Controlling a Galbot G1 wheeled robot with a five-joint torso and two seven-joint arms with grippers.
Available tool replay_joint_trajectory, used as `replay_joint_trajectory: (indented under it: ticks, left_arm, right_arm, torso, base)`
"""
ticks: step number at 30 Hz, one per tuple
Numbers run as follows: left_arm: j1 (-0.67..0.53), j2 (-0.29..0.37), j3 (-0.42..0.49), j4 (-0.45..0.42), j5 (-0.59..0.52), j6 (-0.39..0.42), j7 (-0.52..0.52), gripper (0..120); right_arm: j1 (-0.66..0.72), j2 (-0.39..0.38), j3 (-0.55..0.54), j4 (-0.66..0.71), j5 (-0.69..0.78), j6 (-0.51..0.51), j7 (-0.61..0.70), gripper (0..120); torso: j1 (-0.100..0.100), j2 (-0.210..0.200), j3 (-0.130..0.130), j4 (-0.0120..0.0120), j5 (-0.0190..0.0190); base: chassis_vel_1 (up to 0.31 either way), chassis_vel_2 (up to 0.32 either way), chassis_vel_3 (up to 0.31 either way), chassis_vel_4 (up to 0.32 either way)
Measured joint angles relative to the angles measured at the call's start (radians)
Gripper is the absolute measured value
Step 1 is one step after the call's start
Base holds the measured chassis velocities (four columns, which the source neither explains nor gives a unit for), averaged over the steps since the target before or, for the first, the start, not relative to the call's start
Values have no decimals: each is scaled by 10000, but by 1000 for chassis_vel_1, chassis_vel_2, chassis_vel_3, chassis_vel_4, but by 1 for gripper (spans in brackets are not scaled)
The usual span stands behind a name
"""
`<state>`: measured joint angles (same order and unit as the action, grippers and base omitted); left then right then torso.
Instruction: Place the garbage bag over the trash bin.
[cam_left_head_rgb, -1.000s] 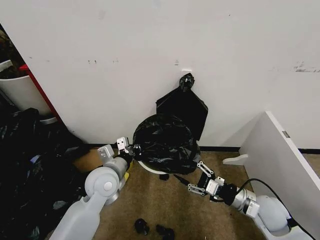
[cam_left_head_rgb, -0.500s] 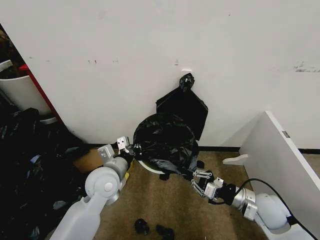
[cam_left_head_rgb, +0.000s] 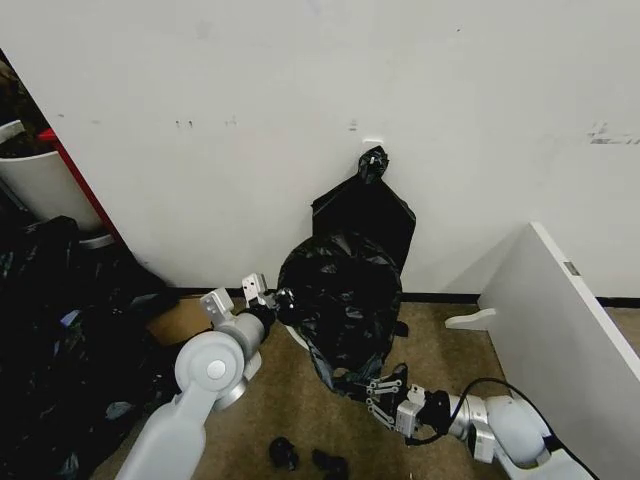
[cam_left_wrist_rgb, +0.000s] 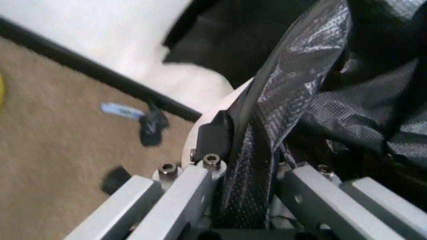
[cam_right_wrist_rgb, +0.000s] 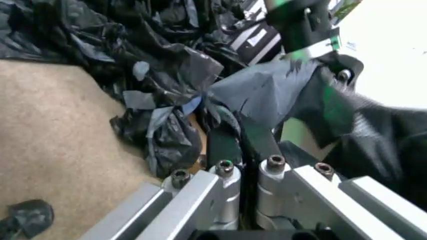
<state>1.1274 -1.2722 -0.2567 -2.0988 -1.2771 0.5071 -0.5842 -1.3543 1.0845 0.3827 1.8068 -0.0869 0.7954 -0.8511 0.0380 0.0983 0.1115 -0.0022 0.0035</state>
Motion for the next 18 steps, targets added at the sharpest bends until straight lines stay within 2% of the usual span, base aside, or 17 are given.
replay_joint_trajectory:
  ticks: [4, 9, 14, 18]
  left_arm:
    - [151, -258, -114, -222, -773, 209, -262, 1]
    - [363, -391, -333, -523, -1350, 391, -486, 1]
    - [613, -50, -720, -882, -1686, 677, -612, 1]
    - [671, 178, -954, -875, -1687, 669, -531, 1]
  right_arm:
    - [142, 98, -76, -346, -338, 105, 199, 0]
    - [513, 249, 250, -1235, -1714, 312, 808, 0]
    - [889, 207, 630, -1954, -2956, 314, 1999, 0]
    - [955, 134, 790, -2149, -3037, 311, 2216, 0]
  torso:
    - [0, 0, 0, 0, 0]
    - [0, 0, 0, -1, 0]
    - [0, 0, 0, 0, 1]
    - [0, 0, 0, 1, -2]
  base:
    - [0, 0, 0, 0]
    - [0, 0, 0, 0]
    - [0, 0, 0, 0]
    - [0, 0, 0, 0]
